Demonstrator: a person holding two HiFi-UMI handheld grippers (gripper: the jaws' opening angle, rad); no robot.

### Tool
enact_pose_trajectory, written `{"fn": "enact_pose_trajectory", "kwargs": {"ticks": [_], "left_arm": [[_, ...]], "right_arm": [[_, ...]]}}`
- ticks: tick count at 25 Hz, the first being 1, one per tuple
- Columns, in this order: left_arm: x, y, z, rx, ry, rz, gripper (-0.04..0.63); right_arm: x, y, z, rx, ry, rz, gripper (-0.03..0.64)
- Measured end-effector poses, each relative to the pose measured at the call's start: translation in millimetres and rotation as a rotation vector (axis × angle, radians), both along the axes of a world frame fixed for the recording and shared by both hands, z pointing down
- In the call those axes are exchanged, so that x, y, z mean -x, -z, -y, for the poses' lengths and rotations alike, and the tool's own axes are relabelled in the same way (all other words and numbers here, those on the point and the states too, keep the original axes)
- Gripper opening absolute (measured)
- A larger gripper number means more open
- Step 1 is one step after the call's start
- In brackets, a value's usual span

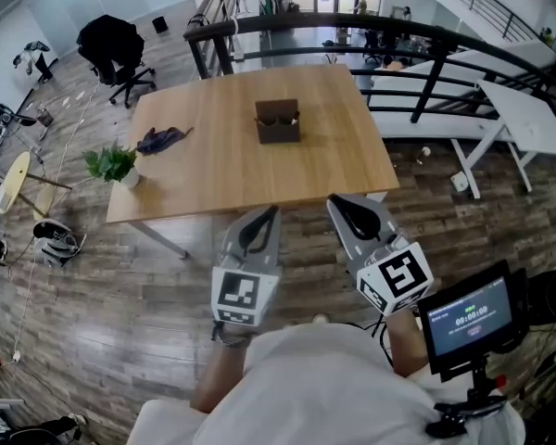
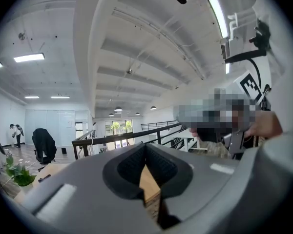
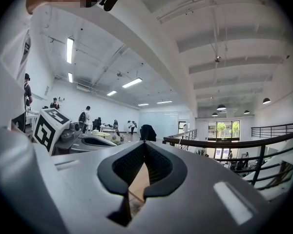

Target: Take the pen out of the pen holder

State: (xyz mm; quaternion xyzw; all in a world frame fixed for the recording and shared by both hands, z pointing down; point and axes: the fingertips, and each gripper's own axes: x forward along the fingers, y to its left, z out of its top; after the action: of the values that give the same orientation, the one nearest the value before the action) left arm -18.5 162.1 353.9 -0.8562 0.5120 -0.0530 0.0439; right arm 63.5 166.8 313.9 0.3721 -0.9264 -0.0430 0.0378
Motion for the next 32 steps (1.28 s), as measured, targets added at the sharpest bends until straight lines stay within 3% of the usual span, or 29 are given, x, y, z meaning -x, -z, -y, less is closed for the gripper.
{"fn": "enact_pose_trajectory", "kwargs": {"ticks": [11, 22, 32], "left_arm": [[15.8, -2.5, 1.9, 0.004, -0.013, -0.011, 0.0], [18.0, -32.2, 24.3, 0.044, -0.058, -0.045, -0.002], [26.3, -29.4, 19.8, 0.079, -0.062, -0.031, 0.0]], "right_arm": [[5.6, -5.8, 4.1, 0.062, -0.037, 0.043, 0.003], [10.5, -37.8, 16.8, 0.103, -0.08, -0.026, 0.003], [18.4, -32.7, 15.7, 0.118, -0.079, -0.022, 0.002]]}}
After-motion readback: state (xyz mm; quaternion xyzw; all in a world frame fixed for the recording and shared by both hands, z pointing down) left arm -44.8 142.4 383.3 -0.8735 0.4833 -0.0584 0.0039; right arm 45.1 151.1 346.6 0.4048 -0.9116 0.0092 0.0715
